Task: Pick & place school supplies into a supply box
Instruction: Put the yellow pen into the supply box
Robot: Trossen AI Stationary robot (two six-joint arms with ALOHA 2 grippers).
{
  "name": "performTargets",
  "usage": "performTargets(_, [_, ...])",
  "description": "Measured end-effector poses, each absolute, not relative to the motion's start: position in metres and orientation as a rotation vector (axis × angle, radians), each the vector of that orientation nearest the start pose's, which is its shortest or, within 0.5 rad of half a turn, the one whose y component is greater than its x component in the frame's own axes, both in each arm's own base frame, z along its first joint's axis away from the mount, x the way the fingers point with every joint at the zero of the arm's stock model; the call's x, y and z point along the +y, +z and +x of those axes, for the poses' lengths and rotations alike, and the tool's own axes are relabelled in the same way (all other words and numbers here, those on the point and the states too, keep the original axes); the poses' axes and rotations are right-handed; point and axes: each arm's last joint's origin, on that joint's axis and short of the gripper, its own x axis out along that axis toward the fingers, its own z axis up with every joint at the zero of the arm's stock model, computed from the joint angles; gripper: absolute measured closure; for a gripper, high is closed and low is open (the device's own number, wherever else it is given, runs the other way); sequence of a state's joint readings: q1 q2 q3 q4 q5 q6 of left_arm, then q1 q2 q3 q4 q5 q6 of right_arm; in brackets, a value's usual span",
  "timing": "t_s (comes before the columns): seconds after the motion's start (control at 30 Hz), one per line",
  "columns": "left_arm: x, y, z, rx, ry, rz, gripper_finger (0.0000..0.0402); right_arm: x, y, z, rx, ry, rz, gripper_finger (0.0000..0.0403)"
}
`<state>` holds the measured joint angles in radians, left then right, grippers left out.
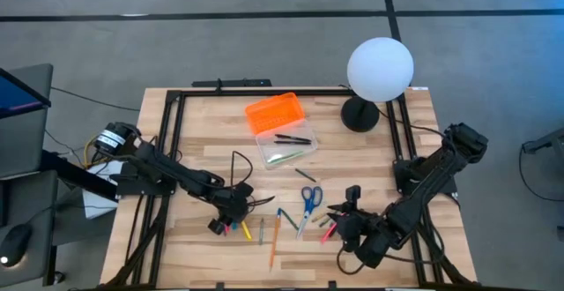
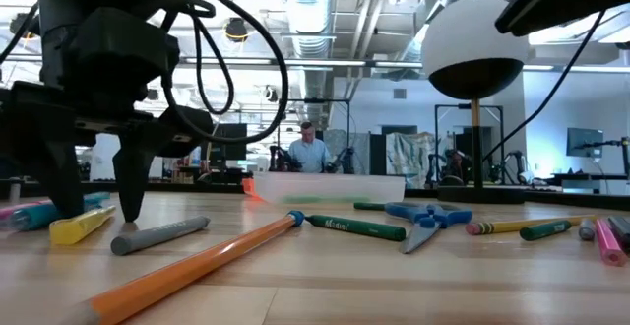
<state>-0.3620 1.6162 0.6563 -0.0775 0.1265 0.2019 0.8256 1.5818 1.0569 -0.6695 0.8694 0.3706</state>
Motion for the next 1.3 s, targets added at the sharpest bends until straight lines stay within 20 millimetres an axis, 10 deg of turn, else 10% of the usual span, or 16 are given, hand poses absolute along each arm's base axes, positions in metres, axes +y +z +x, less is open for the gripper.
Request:
performTargets(0.37, [-0.091, 0.117, 0.257, 0.998, -0.436, 0.257, 0.0254, 0.203, 0.216, 0.217, 0.740, -0.210, -0.495, 0.0310])
performTargets(0.9, [-0.088, 0.116, 0.258, 0.989, -0.343, 0.322, 0.0376, 0.205, 0.217, 0.221, 0.707, -0.223, -0.416, 0.0310])
performTargets(1.3, [-0.075, 0.114, 0.258, 1.042, -0.174, 0.322, 0.0347, 0.207, 0.218, 0.223, 0.689, -0.219, -0.392, 0.0310])
